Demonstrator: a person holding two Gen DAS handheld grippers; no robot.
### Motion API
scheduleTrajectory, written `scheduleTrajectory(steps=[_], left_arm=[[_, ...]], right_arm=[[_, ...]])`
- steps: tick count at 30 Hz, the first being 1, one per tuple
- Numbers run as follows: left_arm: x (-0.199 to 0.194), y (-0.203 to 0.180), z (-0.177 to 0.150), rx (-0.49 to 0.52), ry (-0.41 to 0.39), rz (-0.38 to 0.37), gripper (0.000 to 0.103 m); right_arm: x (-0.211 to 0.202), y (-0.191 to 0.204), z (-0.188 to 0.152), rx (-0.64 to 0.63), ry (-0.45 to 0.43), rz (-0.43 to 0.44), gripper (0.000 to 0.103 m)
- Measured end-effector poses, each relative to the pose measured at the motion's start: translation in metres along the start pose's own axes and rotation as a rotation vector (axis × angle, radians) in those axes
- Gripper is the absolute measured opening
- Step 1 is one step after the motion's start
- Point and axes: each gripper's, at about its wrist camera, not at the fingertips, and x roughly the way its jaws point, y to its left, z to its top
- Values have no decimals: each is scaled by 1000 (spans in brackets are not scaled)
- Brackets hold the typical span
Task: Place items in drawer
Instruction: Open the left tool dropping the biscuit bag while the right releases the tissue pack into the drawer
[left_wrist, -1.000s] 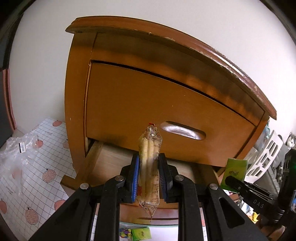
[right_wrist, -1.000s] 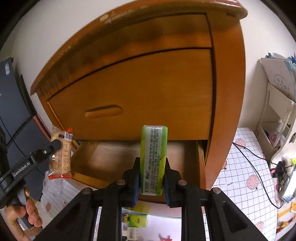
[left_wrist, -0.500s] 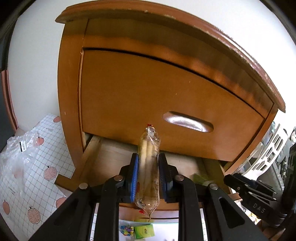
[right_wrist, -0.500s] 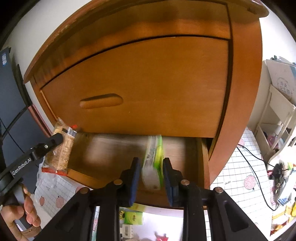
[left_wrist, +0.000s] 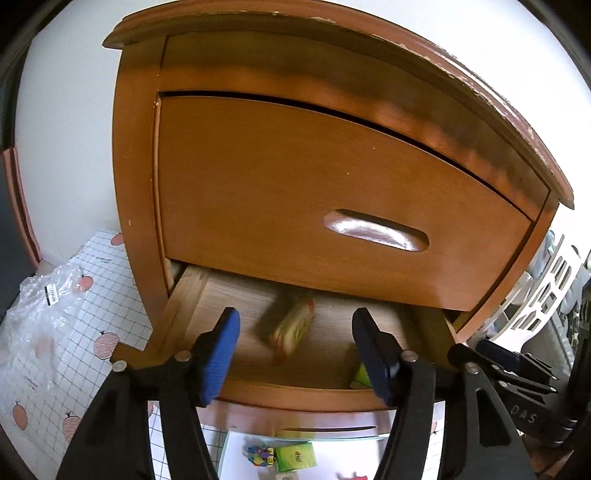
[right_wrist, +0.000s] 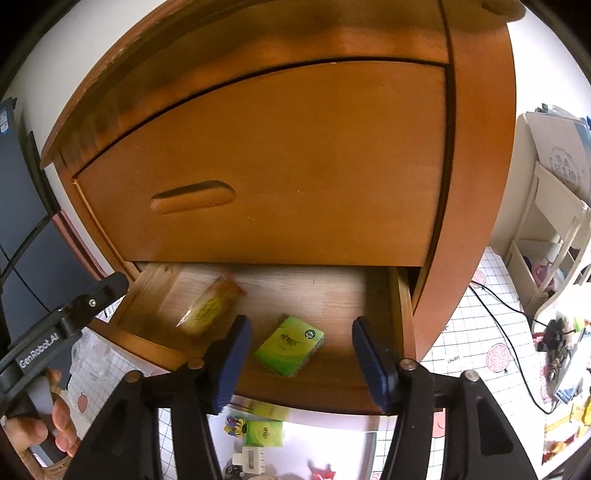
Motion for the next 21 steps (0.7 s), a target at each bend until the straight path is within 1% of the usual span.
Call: scheduleTrajectory(steps=[2,4,6,8,9,10,11,12,13,21], left_arm=[[1,1,0,-5,9,9,76],[0,5,-1,-6,10,20,83],[0,7,-2,-7,9,29,85],[1,9,-2,-11,7,31,91],[1,10,-3,-13,3,30,91],[0,11,-3,-14,-6,29,92],[0,12,-4,-14,-10,31,94],[0,12,-4,-13,-12,33,97],[0,13,-4,-15,-14,33,102],[-4,18,-6,-32,-42,51,103]], right_arm=[[0,1,-1,1,-2,1,75],[-1,1,-2,-1,-6,-1,79],[-1,2,-3,-3,-10,-1,87],[-1,2,-4,-3,-14,-2,92],[-1,2,-4,-3,-16,-3,96],[0,1,-4,-2,-17,-3,99],[0,1,-4,-1,-20,-3,101],[-1,1,-3,-1,-22,-2,102],[-1,1,-3,-1,-22,-4,102],[-1,1,-5,-2,-26,-9,103]])
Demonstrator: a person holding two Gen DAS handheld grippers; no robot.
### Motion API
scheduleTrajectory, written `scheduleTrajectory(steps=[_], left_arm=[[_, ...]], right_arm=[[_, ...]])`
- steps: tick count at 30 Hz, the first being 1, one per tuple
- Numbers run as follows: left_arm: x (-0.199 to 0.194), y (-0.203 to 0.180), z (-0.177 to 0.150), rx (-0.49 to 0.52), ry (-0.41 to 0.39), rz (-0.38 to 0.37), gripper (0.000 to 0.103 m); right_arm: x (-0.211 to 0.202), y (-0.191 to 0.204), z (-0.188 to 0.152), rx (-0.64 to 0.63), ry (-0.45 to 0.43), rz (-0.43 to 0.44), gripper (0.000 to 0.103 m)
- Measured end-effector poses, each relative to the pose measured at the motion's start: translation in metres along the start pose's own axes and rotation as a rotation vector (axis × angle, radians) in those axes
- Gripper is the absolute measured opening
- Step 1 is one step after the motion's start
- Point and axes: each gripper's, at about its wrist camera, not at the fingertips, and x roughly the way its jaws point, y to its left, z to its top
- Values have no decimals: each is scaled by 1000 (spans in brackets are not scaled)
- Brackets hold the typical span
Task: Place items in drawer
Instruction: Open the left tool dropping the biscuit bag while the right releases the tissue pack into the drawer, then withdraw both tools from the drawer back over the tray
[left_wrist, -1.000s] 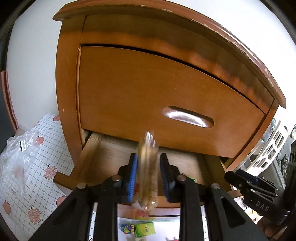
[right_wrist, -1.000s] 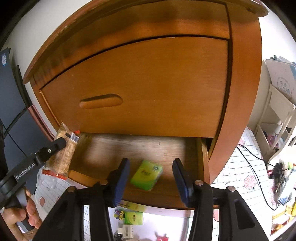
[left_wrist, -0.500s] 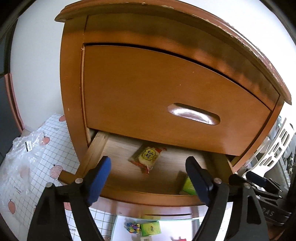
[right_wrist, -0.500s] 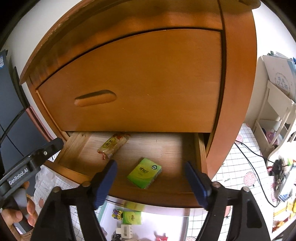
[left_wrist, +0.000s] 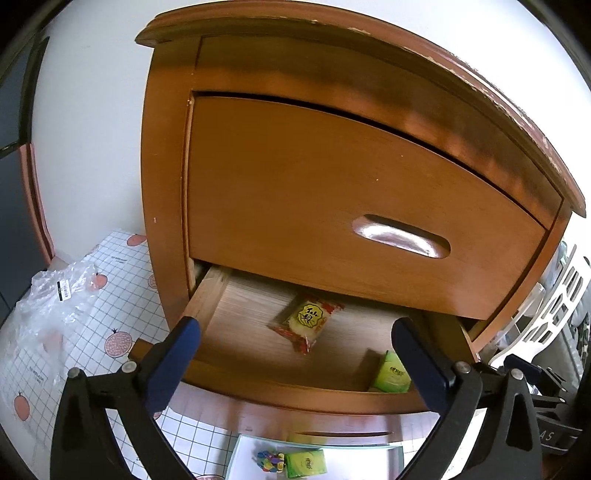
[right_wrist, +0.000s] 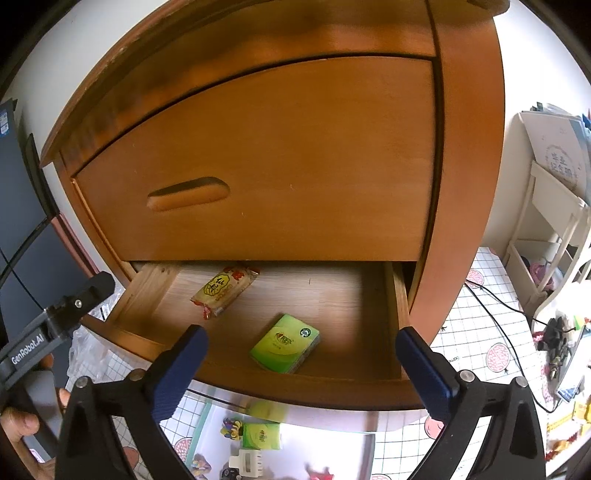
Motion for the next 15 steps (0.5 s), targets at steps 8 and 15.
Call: scheduleTrajectory(steps=[8,15], left_arm=[[-11,-1,-6,-1,-28,-8,103],[-44,-1,-25,-10,-147,-19,103]], right_arm=[[-5,0,-7,-1,-22,-2,103],[-25,4,-25,-16,-94,10,103]])
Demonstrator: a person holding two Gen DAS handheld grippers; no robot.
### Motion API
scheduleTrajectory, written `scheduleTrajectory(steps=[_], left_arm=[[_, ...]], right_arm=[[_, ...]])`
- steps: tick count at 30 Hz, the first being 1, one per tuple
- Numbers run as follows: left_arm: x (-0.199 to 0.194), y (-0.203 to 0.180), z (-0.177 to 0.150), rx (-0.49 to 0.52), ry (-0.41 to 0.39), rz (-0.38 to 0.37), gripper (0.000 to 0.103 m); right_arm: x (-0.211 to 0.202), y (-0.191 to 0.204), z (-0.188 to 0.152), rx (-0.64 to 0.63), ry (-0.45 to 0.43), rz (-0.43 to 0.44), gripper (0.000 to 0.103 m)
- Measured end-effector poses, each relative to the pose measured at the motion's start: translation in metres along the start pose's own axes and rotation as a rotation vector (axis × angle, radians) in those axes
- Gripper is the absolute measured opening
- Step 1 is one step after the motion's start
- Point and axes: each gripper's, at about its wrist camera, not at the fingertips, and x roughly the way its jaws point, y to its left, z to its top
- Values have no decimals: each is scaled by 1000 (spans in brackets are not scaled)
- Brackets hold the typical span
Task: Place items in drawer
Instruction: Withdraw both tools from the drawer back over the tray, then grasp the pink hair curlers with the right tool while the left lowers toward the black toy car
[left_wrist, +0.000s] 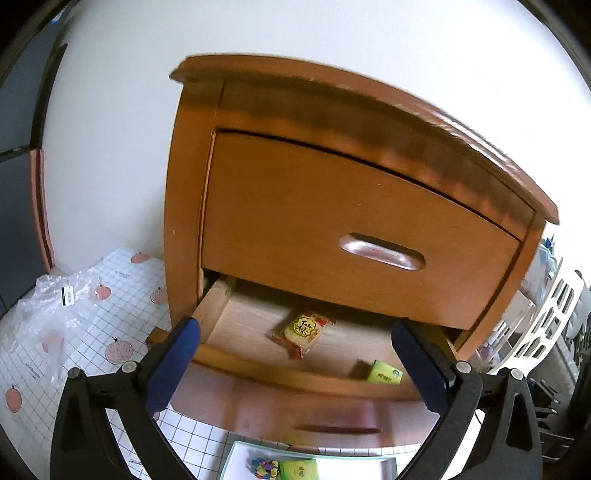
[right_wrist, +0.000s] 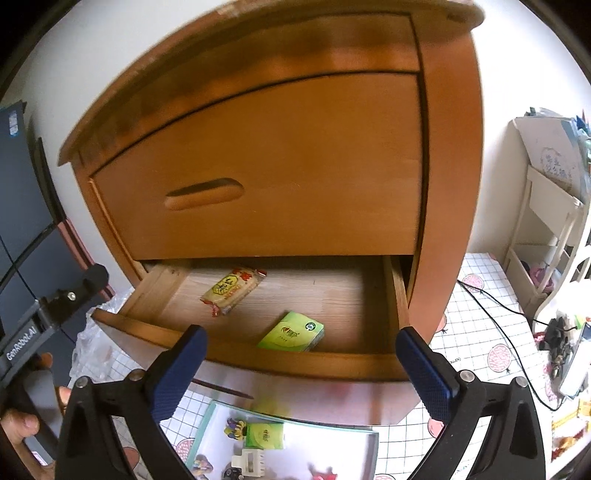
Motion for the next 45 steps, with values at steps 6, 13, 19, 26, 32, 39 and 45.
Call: scheduleTrajectory(steps=[6,13,19,26,32,39,45], left_arm=[[-26,2,-33,-8,-34,-58,103],[-19,15,-93,-50,76,-82,103],[0,27,-157,-84,209,-67,103],[21,38,-203,-72,332,-22,103],[29,38,-222,-39,414,-22,103],[33,38,-226,-48,434,-42,103],[35,47,-224,-82,426,-12,103]], right_arm=[[-23,2,-35,-20,-53,22,103],[-10,-17,-93,81,59,51,103],[13,-38,-147,150,145,23,103],[34,-48,-201,149,236,-29,103],[47,-50,-230,150,305,-40,103],[58,-50,-243,160,354,-25,103],[59,-50,-243,159,341,-29,103]])
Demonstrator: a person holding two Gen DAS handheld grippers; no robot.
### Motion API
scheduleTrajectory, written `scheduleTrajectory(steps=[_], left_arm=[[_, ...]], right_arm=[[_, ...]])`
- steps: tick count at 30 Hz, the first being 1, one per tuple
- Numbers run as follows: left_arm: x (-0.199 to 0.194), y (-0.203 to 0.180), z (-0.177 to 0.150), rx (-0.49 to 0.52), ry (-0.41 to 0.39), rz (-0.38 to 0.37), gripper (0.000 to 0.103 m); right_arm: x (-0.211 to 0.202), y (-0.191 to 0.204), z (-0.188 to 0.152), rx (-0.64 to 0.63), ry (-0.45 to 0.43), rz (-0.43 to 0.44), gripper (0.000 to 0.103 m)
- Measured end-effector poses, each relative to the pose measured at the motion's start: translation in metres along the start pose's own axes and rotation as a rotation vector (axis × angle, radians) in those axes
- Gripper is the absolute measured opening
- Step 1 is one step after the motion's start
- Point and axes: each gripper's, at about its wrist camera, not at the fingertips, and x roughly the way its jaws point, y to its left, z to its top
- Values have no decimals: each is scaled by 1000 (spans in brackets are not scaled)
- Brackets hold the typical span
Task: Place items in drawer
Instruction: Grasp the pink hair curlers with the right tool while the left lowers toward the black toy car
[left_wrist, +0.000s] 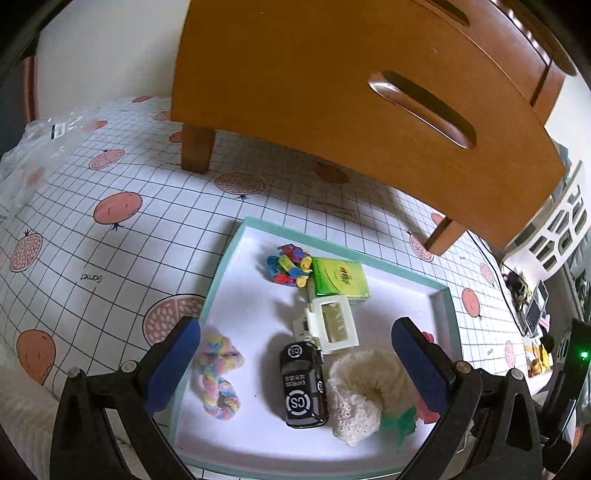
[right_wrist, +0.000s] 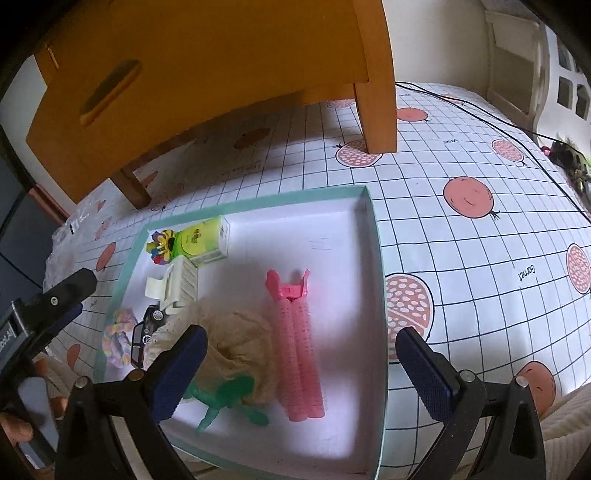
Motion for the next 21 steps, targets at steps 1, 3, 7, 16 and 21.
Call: scheduleTrajectory(steps=[1,3,7,16,21], left_arm=[[0,0,0,-1,-1,1,103],[2,1,0,-4,9,0,103],[12,2,-3,-23,79,-6,103],[23,3,-9,-13,174,38,103],[26,-3,-10,16,200,19,101]], right_arm=[[1,1,0,-3,0,0,103],[2,0,1,-3,4,3,103],[8,-3,2,21,26,33,103],[18,-9,2,41,57,32,101],[23,-14,3,50,72,12,88]])
